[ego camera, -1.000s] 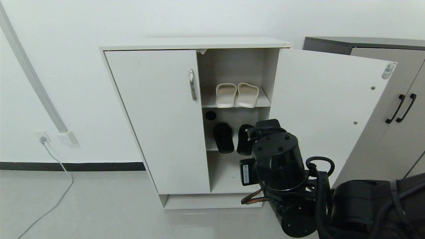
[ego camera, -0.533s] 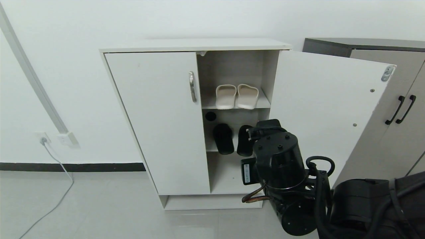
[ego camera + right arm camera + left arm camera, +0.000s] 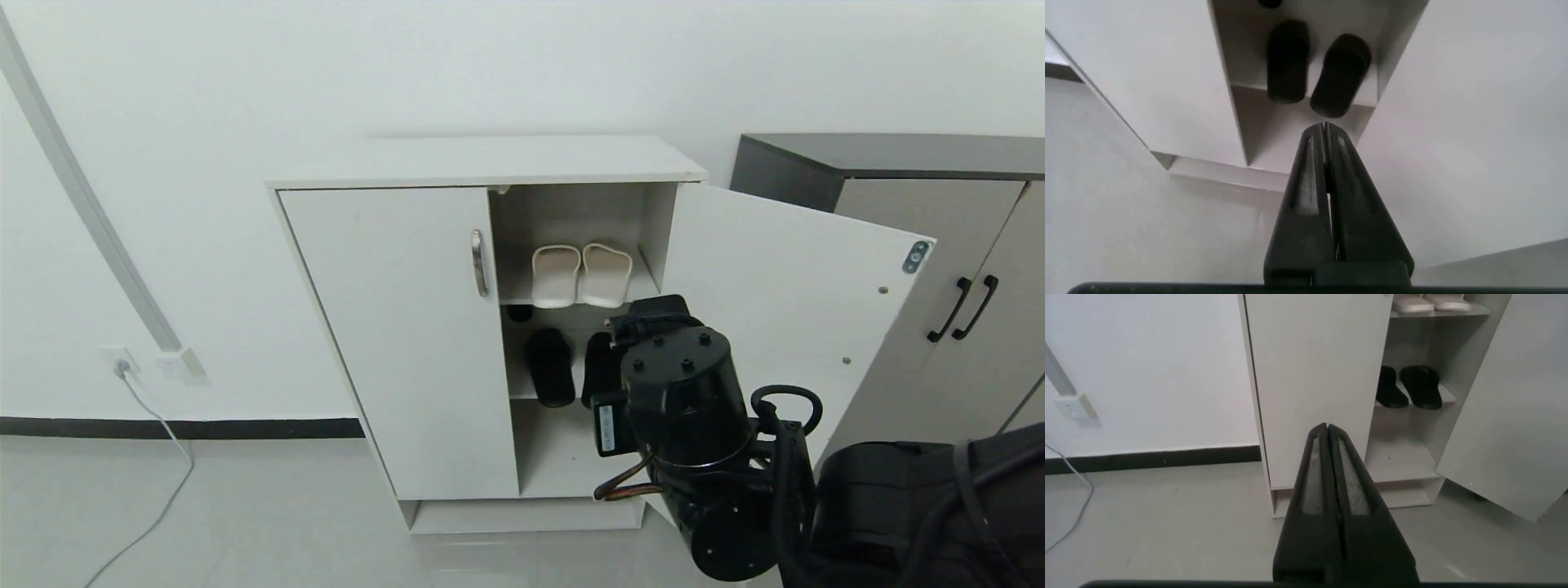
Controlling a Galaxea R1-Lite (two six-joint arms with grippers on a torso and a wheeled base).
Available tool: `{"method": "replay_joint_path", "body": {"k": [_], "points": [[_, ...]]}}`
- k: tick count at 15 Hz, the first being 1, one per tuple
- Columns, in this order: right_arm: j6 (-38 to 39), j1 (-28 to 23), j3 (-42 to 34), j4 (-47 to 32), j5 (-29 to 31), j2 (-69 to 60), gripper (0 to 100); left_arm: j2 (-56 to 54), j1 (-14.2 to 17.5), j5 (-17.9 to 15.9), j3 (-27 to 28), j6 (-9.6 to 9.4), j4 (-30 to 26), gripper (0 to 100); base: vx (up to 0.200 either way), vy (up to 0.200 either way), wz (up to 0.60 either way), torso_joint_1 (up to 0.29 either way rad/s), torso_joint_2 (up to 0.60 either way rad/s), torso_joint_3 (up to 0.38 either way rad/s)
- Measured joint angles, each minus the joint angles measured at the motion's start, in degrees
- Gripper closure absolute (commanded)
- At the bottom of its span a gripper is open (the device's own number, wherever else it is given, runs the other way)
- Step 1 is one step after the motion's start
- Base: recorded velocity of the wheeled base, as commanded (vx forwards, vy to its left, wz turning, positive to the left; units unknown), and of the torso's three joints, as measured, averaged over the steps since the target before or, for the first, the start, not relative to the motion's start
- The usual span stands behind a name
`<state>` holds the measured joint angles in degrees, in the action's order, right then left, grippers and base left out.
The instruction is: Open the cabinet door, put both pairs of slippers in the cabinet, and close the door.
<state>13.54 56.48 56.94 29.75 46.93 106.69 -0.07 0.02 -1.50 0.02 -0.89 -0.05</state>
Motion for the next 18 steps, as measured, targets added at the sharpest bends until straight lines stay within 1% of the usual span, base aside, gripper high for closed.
{"method": "replay_joint_path", "body": {"k": [10, 18], "points": [[0.0, 0.1, 0.0, -0.1, 0.0, 0.3, 100, 0.0, 0.0, 0.0, 0.0, 0.0, 0.0, 100, 0.0, 0.0, 0.0, 0.157, -0.48, -0.319], [-0.1, 0.1, -0.3, -0.1, -0.1, 0.3, 100, 0.0, 0.0, 0.0, 0.0, 0.0, 0.0, 100, 0.0, 0.0, 0.0, 0.217, -0.53, -0.314]]}}
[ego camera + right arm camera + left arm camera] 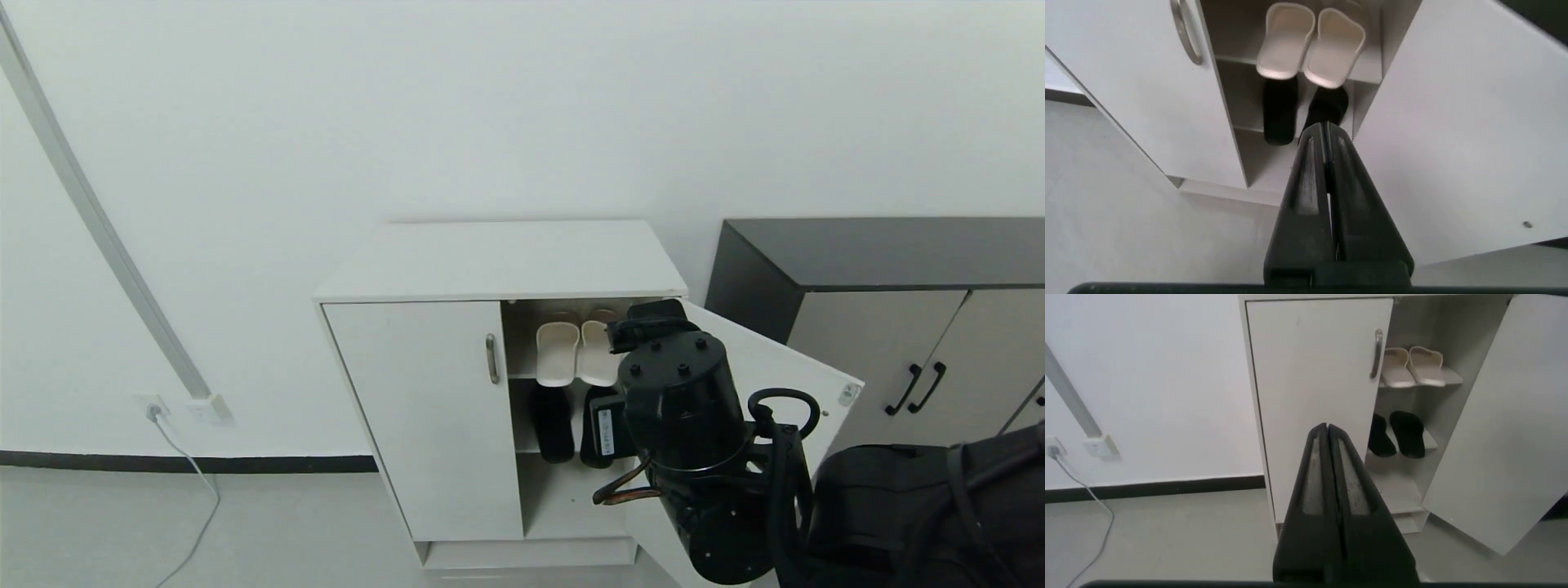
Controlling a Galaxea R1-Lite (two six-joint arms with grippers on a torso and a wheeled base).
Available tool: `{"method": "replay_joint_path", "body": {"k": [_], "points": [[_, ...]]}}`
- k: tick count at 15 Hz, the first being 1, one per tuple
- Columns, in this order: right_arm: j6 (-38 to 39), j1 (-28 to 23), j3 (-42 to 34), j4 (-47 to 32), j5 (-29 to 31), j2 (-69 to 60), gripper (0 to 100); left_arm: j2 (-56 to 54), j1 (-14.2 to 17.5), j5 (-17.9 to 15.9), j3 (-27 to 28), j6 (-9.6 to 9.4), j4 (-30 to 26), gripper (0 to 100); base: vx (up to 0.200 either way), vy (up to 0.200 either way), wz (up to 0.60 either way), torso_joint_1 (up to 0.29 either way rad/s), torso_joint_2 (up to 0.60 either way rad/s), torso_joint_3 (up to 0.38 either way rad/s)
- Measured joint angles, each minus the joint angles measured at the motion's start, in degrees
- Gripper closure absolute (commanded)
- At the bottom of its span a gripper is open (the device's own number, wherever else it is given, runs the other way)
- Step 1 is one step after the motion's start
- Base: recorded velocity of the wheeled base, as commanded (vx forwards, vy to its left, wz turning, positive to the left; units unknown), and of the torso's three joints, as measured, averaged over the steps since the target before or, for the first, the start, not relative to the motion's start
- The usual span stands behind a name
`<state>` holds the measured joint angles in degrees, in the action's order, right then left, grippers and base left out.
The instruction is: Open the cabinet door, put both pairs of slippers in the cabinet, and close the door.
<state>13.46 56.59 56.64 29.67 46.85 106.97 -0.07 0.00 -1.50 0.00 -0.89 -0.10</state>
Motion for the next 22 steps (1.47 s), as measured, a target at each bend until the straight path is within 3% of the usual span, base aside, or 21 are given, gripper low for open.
{"method": "replay_joint_path", "body": {"k": [8, 19, 22], "points": [[-0.3, 0.0, -1.0, 0.2, -1.2, 0.0, 100, 0.0, 0.0, 0.0, 0.0, 0.0, 0.0, 100, 0.0, 0.0, 0.0, 0.236, -0.54, -0.297], [-0.9, -1.2, -1.5, 0.3, -1.5, 0.0, 100, 0.0, 0.0, 0.0, 0.0, 0.0, 0.0, 100, 0.0, 0.0, -0.38, 0.012, -0.02, -0.01], [-1.2, -4.6, -1.4, 1.9, -6.1, 0.0, 100, 0.0, 0.0, 0.0, 0.0, 0.0, 0.0, 100, 0.0, 0.0, 0.0, 0.0, 0.0, 0.0]]}}
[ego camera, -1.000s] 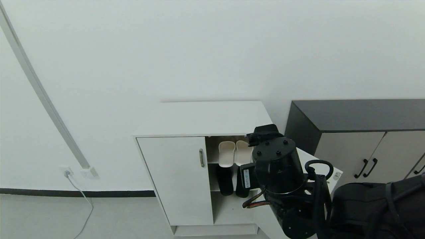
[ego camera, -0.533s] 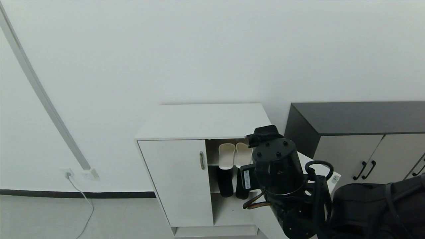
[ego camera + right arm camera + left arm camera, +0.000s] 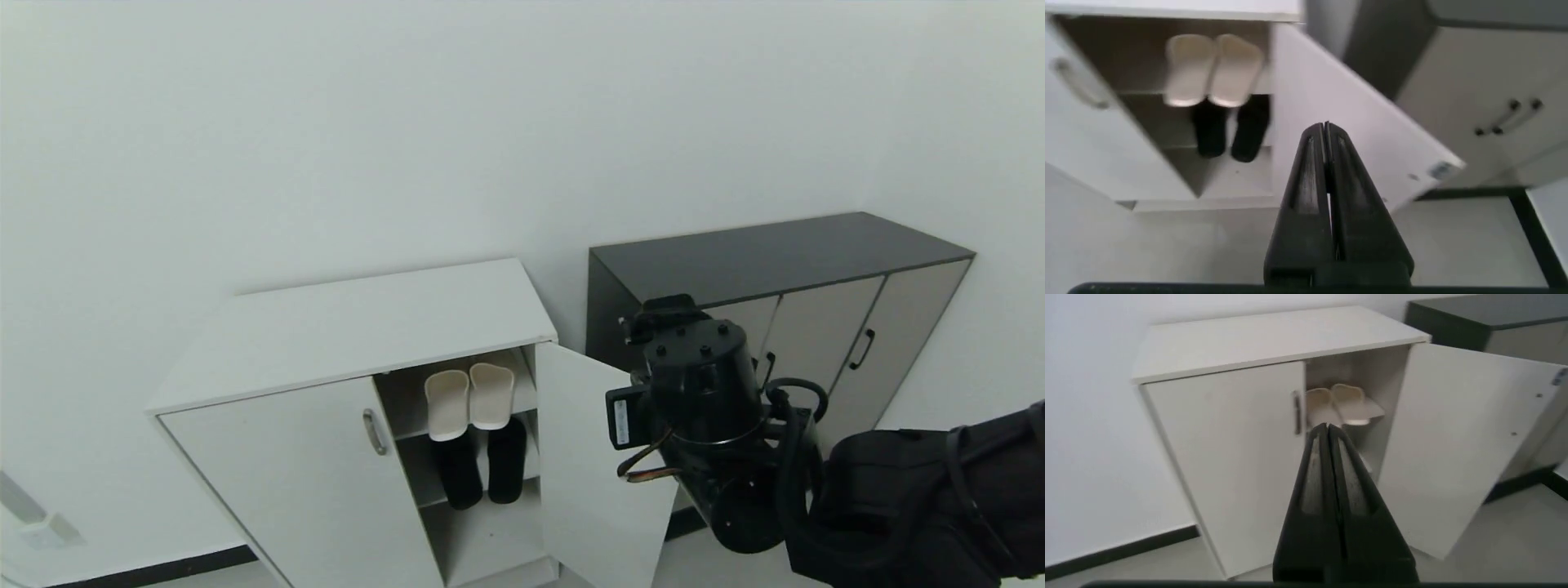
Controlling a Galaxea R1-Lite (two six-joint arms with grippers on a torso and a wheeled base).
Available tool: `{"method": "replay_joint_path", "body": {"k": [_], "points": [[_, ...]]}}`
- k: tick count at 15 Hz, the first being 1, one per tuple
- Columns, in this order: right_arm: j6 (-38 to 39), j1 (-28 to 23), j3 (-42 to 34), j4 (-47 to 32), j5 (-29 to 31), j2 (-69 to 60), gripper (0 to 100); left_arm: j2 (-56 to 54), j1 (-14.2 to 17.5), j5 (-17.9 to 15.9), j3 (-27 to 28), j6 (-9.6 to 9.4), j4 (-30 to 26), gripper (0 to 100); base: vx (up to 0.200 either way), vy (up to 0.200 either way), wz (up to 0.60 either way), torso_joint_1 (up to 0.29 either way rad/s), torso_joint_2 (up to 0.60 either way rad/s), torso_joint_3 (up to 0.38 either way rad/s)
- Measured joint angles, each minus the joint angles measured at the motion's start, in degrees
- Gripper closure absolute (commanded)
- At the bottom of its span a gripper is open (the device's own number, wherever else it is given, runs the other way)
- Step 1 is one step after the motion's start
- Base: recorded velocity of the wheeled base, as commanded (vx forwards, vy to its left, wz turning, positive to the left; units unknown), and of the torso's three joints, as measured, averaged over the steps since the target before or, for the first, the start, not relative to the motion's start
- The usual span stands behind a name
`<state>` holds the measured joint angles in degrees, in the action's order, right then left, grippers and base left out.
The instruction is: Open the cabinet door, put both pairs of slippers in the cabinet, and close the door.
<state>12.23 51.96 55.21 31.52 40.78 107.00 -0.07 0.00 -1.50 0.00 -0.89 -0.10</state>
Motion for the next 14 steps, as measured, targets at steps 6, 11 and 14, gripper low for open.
{"method": "replay_joint_path", "body": {"k": [6, 11, 14], "points": [[0.5, -9.8, 2.7, 1.6, -9.3, 2.1, 100, 0.0, 0.0, 0.0, 0.0, 0.0, 0.0, 100, -0.167, 0.0, 0.0, 0.0, 0.0, 0.003], [2.1, -15.5, 7.7, 1.5, -13.6, 6.3, 100, 0.0, 0.0, 0.0, 0.0, 0.0, 0.0, 100, 0.0, 0.0, 0.0, 0.0, 0.0, 0.0], [2.3, -19.3, 11.0, 1.5, -15.7, 9.8, 100, 0.0, 0.0, 0.0, 0.0, 0.0, 0.0, 100, 0.0, 0.0, 0.0, 0.0, 0.0, 0.0]]}}
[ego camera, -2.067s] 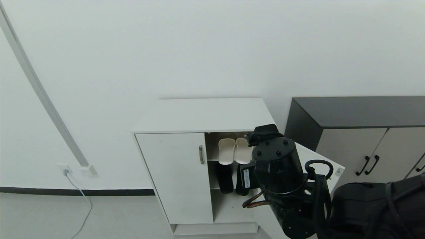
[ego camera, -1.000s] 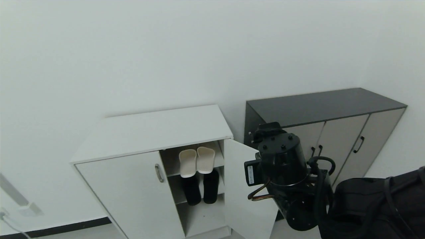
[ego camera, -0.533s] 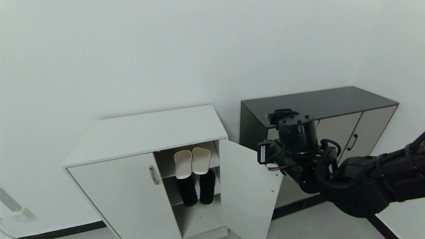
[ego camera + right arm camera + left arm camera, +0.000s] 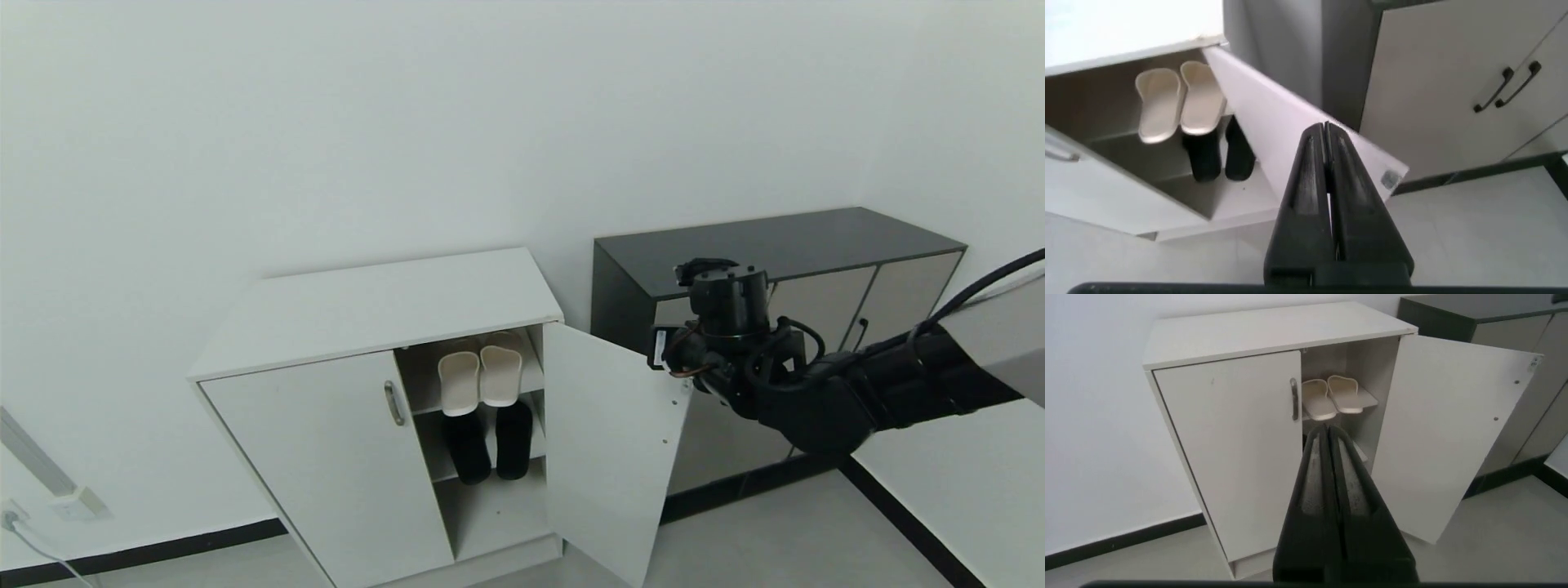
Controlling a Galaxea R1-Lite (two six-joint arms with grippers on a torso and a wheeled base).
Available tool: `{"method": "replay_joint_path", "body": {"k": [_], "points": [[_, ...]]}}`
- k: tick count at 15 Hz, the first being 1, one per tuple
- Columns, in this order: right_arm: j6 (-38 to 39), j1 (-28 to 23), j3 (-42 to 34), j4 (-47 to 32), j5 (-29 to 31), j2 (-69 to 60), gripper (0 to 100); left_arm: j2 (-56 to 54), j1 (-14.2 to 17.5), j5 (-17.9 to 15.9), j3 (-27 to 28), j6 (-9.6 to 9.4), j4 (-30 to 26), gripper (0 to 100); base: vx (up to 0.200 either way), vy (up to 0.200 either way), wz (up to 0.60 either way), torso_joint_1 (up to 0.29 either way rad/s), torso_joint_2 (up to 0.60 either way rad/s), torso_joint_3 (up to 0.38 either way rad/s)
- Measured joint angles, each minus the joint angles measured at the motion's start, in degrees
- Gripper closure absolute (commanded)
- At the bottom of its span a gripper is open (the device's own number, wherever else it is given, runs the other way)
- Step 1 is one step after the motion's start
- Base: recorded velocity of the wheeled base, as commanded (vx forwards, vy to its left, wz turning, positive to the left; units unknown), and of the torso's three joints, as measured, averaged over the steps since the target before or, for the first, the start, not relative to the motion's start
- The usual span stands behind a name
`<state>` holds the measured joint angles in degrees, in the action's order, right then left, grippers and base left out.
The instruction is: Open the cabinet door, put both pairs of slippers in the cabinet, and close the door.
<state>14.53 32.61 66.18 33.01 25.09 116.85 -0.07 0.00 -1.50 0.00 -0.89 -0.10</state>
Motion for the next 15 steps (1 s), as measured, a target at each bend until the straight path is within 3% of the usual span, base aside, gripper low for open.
{"method": "replay_joint_path", "body": {"k": [5, 15], "points": [[0.1, -4.6, 3.9, 0.1, -2.3, 6.3, 100, 0.0, 0.0, 0.0, 0.0, 0.02, 0.0, 100, 0.0, 0.0, 0.0, 0.0, 0.0, 0.0], [0.1, -6.9, 6.1, -0.1, -2.7, 13.0, 100, 0.0, 0.0, 0.0, 0.0, 0.11, 0.0, 100, 0.0, 0.0, 0.0, 0.0, 0.0, 0.0]]}}
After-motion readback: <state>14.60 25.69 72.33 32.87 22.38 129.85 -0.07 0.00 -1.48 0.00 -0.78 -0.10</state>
